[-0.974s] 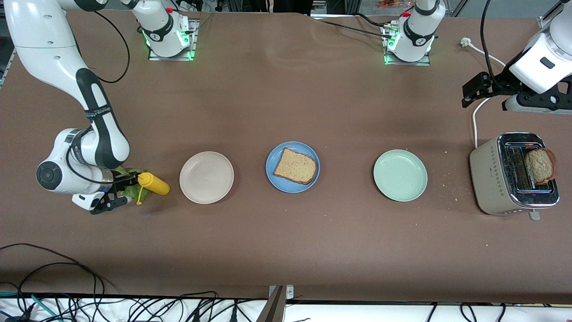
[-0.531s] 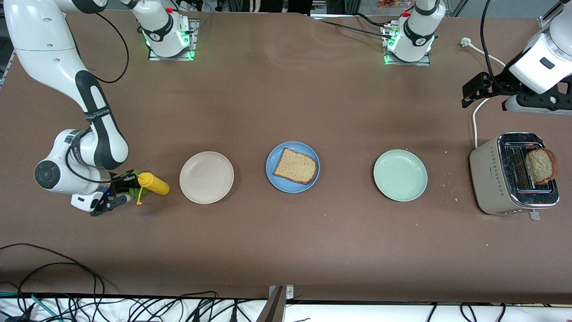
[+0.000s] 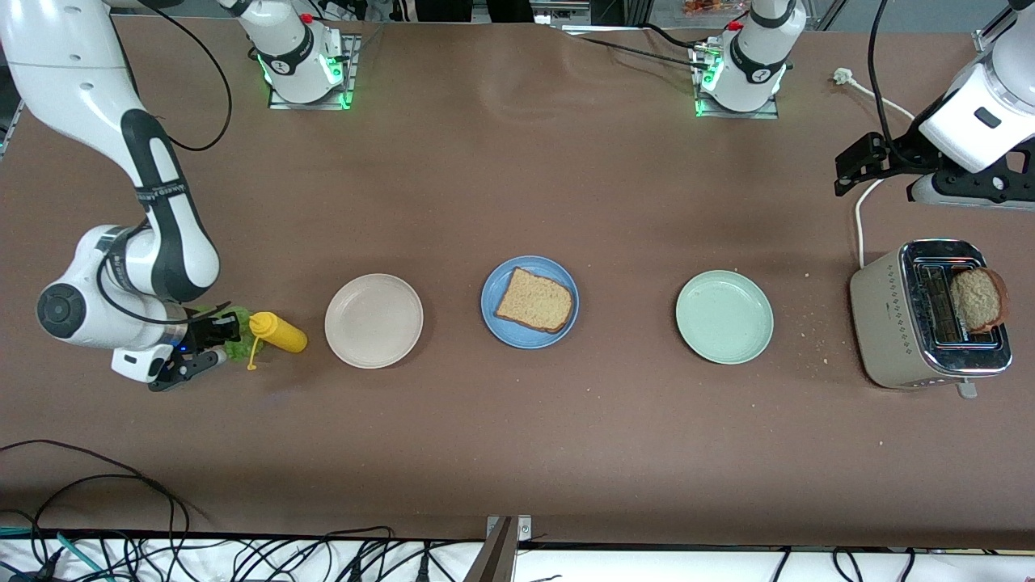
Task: Make sandwich in blue plate with both arms
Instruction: 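Lift the lettuce leaf with the right gripper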
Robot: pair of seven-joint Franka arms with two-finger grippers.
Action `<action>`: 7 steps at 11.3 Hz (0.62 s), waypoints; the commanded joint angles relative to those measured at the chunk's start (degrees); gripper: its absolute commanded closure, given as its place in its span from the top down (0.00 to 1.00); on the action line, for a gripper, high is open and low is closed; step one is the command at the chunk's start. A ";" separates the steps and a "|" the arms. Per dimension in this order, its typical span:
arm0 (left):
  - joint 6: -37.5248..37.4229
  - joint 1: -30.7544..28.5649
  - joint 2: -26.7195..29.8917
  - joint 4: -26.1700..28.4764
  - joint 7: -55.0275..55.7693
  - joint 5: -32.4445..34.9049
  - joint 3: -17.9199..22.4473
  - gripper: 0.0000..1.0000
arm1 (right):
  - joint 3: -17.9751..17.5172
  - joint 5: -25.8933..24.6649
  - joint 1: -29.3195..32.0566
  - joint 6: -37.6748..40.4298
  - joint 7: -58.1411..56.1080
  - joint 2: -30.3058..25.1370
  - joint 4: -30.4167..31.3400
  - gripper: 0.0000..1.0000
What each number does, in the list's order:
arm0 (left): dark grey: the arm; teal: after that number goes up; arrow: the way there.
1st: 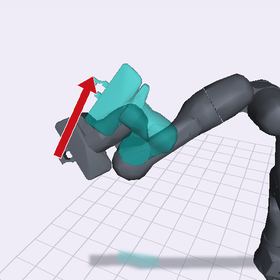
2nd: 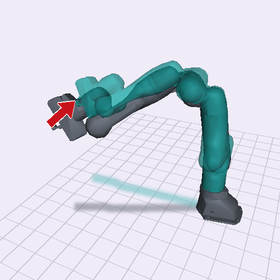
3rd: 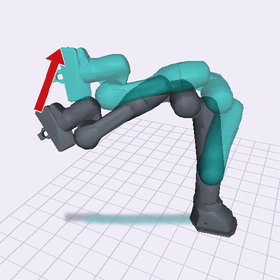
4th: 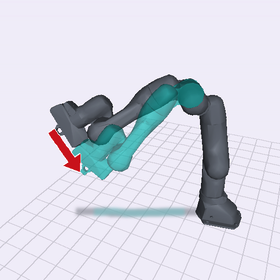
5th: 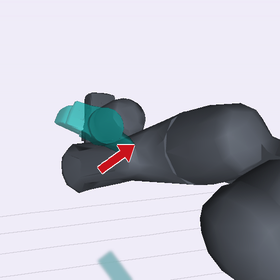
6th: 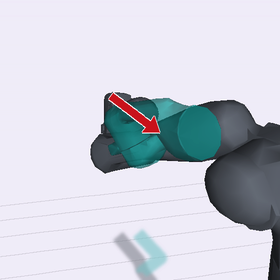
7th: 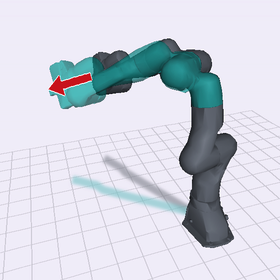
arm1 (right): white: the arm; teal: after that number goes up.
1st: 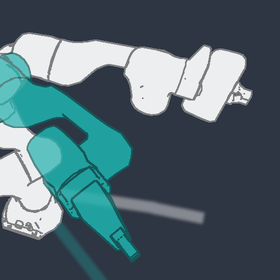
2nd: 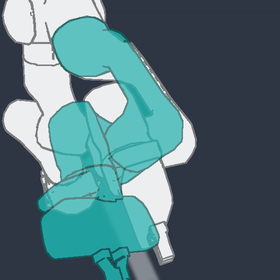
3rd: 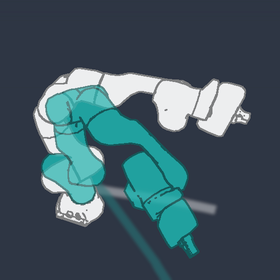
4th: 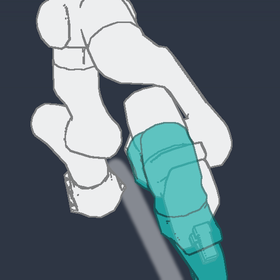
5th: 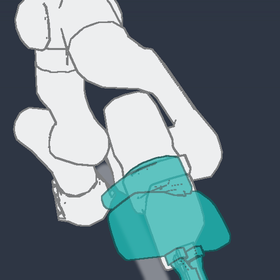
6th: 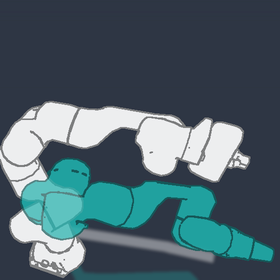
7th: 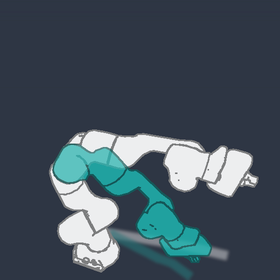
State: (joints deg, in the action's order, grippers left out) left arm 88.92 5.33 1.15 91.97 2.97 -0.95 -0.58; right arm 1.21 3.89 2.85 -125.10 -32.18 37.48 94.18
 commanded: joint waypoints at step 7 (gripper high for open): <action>-1.47 -0.06 -0.80 -0.82 -0.86 -1.69 0.32 1.00 | -0.51 0.76 -0.47 19.35 0.18 -19.45 0.84 0.00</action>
State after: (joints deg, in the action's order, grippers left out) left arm 88.57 5.34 0.41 91.96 2.95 -0.95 -0.64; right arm 0.94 3.90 2.70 -109.23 -32.19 22.87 93.86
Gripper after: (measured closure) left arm 0.000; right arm 0.890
